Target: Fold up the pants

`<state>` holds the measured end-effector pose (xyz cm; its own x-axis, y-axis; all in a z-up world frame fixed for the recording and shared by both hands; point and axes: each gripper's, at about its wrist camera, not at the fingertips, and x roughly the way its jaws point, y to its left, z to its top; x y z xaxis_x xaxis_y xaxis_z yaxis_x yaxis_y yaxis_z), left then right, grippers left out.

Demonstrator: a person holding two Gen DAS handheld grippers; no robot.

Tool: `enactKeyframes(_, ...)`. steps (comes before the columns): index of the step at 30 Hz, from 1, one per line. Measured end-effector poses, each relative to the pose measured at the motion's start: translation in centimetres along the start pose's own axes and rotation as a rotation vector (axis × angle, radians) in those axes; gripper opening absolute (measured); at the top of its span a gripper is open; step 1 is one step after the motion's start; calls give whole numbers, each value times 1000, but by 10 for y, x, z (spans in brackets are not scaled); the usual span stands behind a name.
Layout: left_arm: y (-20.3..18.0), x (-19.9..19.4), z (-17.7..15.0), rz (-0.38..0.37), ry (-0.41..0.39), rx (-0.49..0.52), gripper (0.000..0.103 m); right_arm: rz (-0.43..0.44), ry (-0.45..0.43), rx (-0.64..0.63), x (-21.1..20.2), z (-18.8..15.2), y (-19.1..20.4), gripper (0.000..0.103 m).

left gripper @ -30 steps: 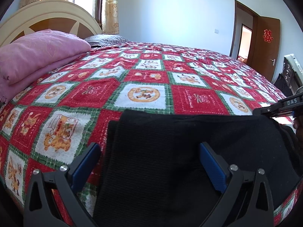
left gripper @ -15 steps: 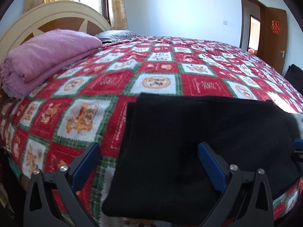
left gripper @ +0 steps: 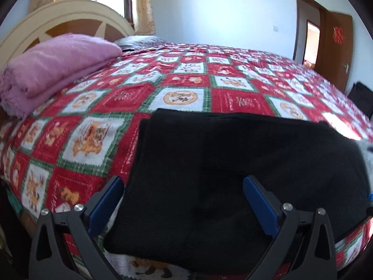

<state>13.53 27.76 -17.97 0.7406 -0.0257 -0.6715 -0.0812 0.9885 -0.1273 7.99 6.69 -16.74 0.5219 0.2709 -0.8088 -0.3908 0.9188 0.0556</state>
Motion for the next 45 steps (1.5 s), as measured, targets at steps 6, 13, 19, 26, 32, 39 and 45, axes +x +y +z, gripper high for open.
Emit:
enactKeyframes(6,-9,-10,-1,33,-19,40,103,-92,-82,138,-46,-11,-57,37)
enactKeyframes(13,0,-1,-5,9,-28,5,103,-260,-112,369,-84,-38,-151,38)
enactKeyframes(19,-8,-12,-1,59,-24,23,103,-318,-51,395,-78,-67,-180,38)
enactKeyframes(26,-31,-36,10,51,-87,75,103,-392,-15,304,-74,-70,-168,38)
enactKeyframes(32,-34,-11,-3,73,-33,86,103,-406,-22,264,-71,-74,-165,39)
enactKeyframes(39,-29,-11,-7,41,-43,63,103,-424,-29,243,-69,-76,-161,40)
enactKeyframes(45,-37,-23,2,45,-33,71,103,-416,-19,244,-74,-73,-160,40)
